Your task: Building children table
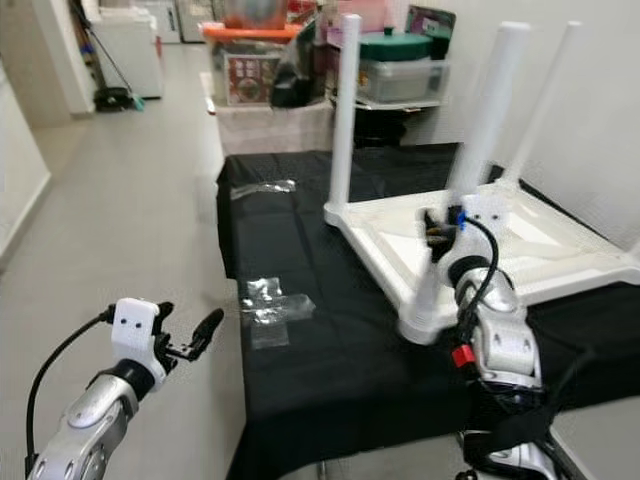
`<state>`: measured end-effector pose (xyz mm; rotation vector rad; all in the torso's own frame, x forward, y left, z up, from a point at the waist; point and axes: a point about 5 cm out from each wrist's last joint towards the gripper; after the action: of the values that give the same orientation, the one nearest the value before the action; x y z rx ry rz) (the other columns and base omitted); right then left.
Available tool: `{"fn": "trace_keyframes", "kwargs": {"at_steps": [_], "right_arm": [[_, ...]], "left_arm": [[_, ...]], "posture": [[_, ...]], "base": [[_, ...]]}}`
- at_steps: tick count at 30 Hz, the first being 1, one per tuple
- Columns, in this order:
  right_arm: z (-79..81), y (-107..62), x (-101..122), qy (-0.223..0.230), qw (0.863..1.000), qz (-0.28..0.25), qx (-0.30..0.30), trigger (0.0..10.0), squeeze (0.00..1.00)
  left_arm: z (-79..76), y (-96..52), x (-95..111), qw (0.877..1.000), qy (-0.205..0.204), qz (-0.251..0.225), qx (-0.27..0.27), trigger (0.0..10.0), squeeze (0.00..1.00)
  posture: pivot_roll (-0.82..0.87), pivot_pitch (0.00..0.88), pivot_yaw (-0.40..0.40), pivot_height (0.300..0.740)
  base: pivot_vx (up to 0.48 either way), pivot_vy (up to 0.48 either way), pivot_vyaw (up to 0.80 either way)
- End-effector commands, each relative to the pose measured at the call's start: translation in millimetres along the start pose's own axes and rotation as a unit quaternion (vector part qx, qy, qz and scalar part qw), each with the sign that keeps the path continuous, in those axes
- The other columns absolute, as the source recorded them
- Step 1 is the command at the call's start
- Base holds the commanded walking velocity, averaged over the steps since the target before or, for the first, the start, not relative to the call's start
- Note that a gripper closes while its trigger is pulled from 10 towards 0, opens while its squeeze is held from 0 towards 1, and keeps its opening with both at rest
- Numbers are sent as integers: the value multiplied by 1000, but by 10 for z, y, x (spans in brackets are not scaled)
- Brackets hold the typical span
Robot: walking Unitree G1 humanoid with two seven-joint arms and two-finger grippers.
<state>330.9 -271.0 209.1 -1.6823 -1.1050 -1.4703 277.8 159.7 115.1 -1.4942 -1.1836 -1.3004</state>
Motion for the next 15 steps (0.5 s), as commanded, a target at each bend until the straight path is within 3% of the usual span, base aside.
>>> {"fn": "trace_keyframes", "kwargs": {"at_steps": [1, 2, 4, 7, 9, 10, 12, 13, 14, 15], "right_arm": [[-91, -143, -462, -30, 990, 107, -83, 0, 0], [22, -236, -488, -15, 990, 116, -83, 0, 0], [22, -236, -488, -15, 990, 116, -83, 0, 0], [434, -369, -322, 3, 995, 98, -10, 0, 0], [509, -380, -292, 3, 995, 95, 14, 0, 0], [588, -364, -255, 4, 995, 83, 52, 10000, 0], [637, -343, -218, 0, 994, 61, 88, 10000, 0], [542, -274, -170, 11, 996, 33, 88, 10000, 373], [466, -239, -159, 21, 997, 29, 75, 10000, 1000], [466, -239, -159, 21, 997, 29, 75, 10000, 1000]], "left_arm": [[-20, 11, -26, 1000, 3, 8, -2, 10000, 0], [-22, 9, -26, 1000, 3, 8, -2, 10000, 0], [-22, 9, -26, 1000, 3, 8, -2, 10000, 0], [-1, -7, -40, 1000, 4, 11, 2, 10000, 0], [-4, -7, -43, 1000, 4, 11, 2, 10000, 0], [-13, -2, -43, 1000, 3, 10, 3, 10000, 0], [-19, 1, -44, 1000, 2, 10, 3, 10000, 0], [-24, -2, -48, 1000, 1, 9, 3, 10000, 0], [-20, -5, -51, 1000, 1, 10, 3, 10000, 0], [-20, -5, -51, 1000, 1, 10, 3, 10000, 0]], "posture": [[28, 0, -23, 740], [28, 0, -24, 740], [28, 0, -24, 740], [25, 0, -24, 740], [25, 0, -31, 740], [26, 0, -33, 740], [26, 0, -33, 740], [25, 0, -34, 740], [26, 0, -36, 740], [26, 0, -36, 740]], "base": [[0, 0, 0], [0, 0, 0], [0, 0, 0], [0, 0, 0], [0, 0, 0], [0, 0, 0], [0, 0, 0], [0, 0, 0], [0, 0, 0], [0, 0, 0]]}}
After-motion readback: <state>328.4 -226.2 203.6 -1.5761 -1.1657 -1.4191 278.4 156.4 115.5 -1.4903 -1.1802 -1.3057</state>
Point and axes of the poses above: a point about 5 cm out from each wrist's last joint towards the gripper, its own y axis pointing out of the wrist towards the gripper, its own x axis along the axis of the wrist's last joint, z = x × y, and after that the axes turned 8 degrees about -y, right-handed
